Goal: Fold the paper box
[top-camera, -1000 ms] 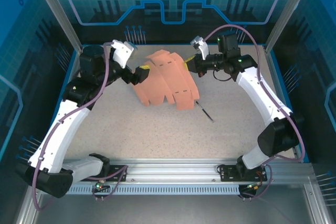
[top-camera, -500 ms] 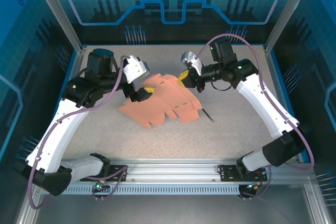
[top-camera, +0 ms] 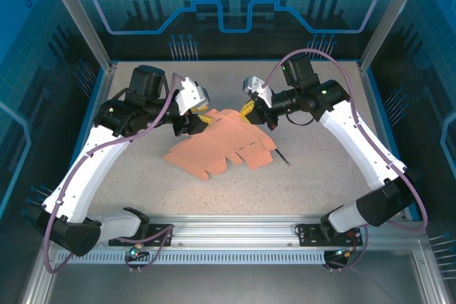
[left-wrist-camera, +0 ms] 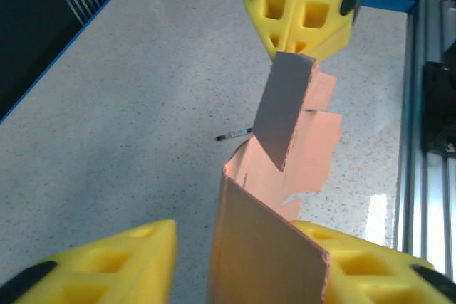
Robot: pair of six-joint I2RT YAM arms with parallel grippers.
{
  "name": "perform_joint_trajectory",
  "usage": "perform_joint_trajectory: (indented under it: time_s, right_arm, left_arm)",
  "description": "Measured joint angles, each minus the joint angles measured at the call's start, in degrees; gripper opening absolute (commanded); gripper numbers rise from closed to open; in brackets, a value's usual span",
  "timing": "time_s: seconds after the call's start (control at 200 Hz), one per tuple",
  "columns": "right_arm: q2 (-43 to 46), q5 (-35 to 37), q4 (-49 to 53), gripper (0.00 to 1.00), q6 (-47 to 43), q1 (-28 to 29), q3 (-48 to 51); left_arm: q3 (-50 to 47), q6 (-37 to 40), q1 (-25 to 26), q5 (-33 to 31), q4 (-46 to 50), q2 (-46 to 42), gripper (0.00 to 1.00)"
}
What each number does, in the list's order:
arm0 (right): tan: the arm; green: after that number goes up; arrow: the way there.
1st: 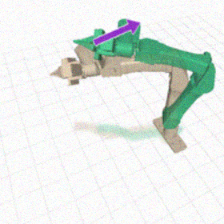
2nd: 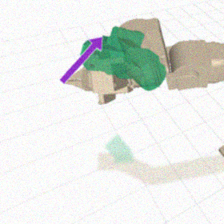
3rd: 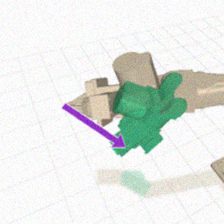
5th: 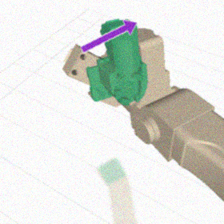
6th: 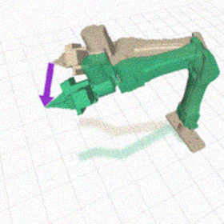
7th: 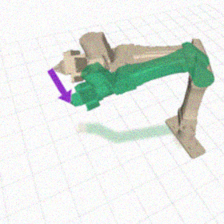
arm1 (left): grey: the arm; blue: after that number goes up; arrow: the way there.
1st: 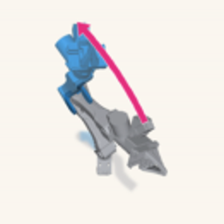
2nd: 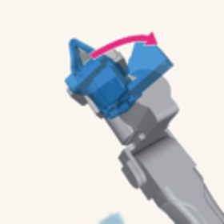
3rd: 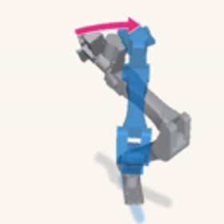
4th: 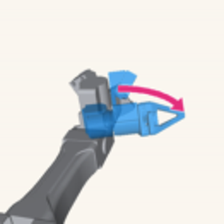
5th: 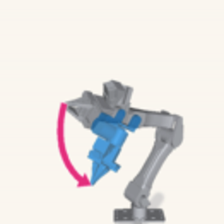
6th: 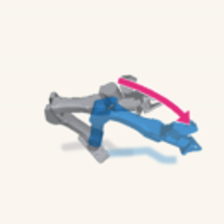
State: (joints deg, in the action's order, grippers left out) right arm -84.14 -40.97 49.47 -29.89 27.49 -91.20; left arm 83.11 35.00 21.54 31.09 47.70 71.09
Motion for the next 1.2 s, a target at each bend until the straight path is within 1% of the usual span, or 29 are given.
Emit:
perform_joint_trajectory:
  time_s: [0.17,0.465,0.525,0.6,0.685,0.866,0.901,0.956,1.046,1.116,1.201]
  right_arm:
    - [0.0,-0.3,0.2,0.0,-0.7,0.0,0.0]
    - [0.0,-1.6,0.7,0.0,-2.0,0.0,0.0]
    - [0.0,-1.6,0.8,0.0,-2.3,0.0,0.0]
    - [0.0,-2.0,0.9,0.0,-2.5,-0.1,0.0]
    - [0.0,-2.2,0.9,0.0,-2.5,-0.2,0.0]
    - [0.1,-2.9,-0.5,0.0,-0.7,-0.5,0.1]
    - [0.3,-2.9,-1.1,0.06,-0.3,-0.7,0.3]
    - [0.7,-3.0,-2.1,0.2,0.3,-0.9,0.9]
    - [1.7,-3.4,-4.6,0.35,1.9,-1.7,2.1]
    - [2.6,-4.5,-6.5,0.41,2.3,-3.3,3.6]
    - [3.1,-5.9,-8.1,0.43,2.6,-5.1,5.5]
  left_arm:
    - [0.0,-0.6,0.0,1.4,0.9,0.3,0.36]
    - [-0.5,-0.6,0.0,1.8,1.6,0.3,0.24]
    - [-0.5,-0.8,0.0,2.0,1.6,0.3,0.19]
    - [-0.5,-1.5,-0.1,2.4,1.6,0.3,0.07]
    - [-0.5,-1.9,-0.2,3.5,1.8,0.3,0.0]
    - [-0.5,-3.7,-0.6,5.3,2.1,0.3,0.0]
    - [-0.4,-4.1,-0.8,5.6,1.9,0.2,0.0]
    - [-0.5,-4.8,-1.2,6.2,1.8,0.2,0.0]
    - [-0.6,-5.6,-2.0,8.2,1.2,0.0,0.0]
    - [-1.3,-6.5,-2.8,9.9,0.5,-0.5,0.0]
    - [-2.1,-7.1,-4.2,11.9,-0.5,-1.2,0.0]
